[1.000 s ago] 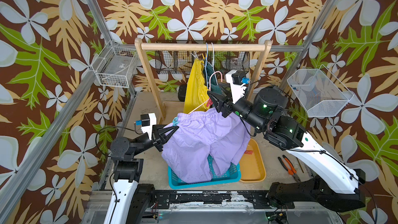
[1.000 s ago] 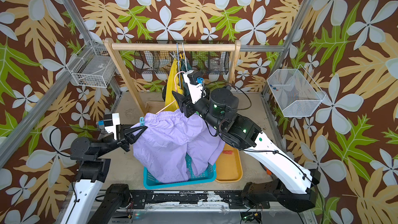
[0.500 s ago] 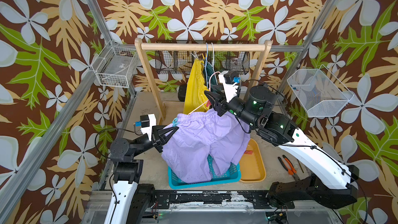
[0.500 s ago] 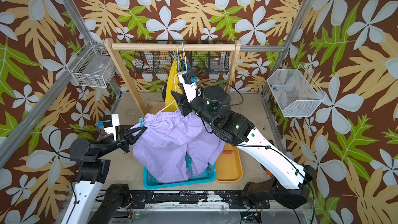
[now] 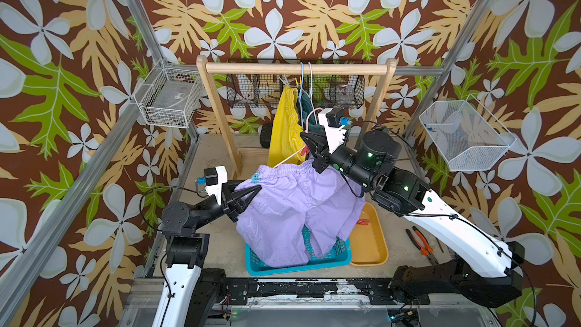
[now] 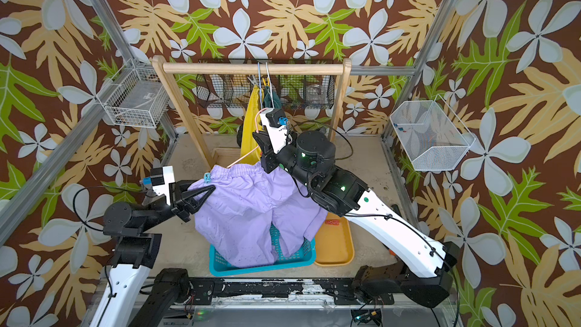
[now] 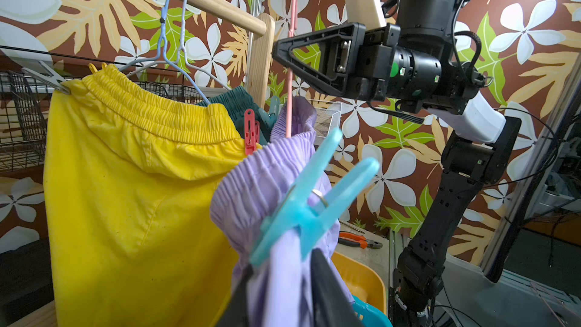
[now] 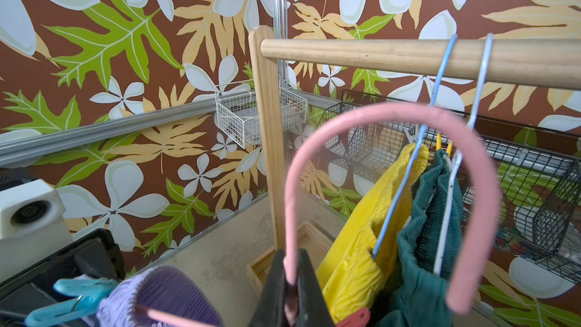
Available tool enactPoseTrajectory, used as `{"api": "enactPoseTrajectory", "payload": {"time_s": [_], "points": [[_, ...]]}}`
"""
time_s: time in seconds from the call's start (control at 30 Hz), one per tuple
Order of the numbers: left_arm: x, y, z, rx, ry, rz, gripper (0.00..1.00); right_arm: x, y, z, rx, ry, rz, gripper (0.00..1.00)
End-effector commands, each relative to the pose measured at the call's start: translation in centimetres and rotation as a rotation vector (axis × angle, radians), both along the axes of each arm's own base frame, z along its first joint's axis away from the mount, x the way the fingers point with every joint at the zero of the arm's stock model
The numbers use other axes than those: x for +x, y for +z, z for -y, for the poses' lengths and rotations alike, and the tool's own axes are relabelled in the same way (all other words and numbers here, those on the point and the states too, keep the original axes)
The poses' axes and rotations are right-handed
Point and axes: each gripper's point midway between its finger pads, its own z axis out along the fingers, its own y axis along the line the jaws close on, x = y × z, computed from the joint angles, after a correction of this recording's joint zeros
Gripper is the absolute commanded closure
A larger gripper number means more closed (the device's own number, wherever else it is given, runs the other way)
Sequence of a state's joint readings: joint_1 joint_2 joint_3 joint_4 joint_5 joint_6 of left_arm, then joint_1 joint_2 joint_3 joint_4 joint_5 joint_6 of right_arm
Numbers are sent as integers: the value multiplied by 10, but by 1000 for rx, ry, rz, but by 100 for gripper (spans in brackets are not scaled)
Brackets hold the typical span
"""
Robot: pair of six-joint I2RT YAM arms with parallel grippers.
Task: Remove the clothespins securing shorts to the hanger
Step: Remove the clothespin from the hanger, then place the hanger in the basket.
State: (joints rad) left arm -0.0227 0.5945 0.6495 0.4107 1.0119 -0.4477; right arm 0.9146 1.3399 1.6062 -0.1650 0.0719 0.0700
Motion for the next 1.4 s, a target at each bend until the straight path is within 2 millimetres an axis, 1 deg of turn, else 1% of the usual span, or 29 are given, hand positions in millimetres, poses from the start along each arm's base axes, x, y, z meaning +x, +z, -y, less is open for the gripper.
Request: {"api": "enactPoseTrajectory", "payload": {"time_s": [0.0,0.03,0.13,0.2,0.27,0.4,0.6,0.77,1.07,1.17,1.37], "points": [[-10,10,3,-14,-35,49,17,-1,5,3,9,-6,37,100],[-13,12,3,-19,-45,59,11,-1,4,4,8,-4,38,100],[-13,13,2,-28,-33,75,2,-4,2,4,0,6,37,100],[-12,15,1,-27,-19,89,1,-6,1,3,-5,17,40,100],[-13,16,0,-26,-12,102,2,-6,0,4,-6,14,38,100],[-11,22,-3,-13,40,147,8,-6,-3,2,-15,23,36,100],[-10,30,-5,54,94,216,11,-6,-7,-1,-24,33,30,100],[-6,27,-5,90,114,224,15,-8,-6,-1,-24,44,32,100],[-21,30,3,142,35,294,19,-9,-9,-4,-32,64,26,100],[-22,31,4,145,23,297,21,-9,-9,-4,-30,68,24,100],[-20,30,7,146,-3,281,30,-9,-11,-9,-24,85,17,100]]}}
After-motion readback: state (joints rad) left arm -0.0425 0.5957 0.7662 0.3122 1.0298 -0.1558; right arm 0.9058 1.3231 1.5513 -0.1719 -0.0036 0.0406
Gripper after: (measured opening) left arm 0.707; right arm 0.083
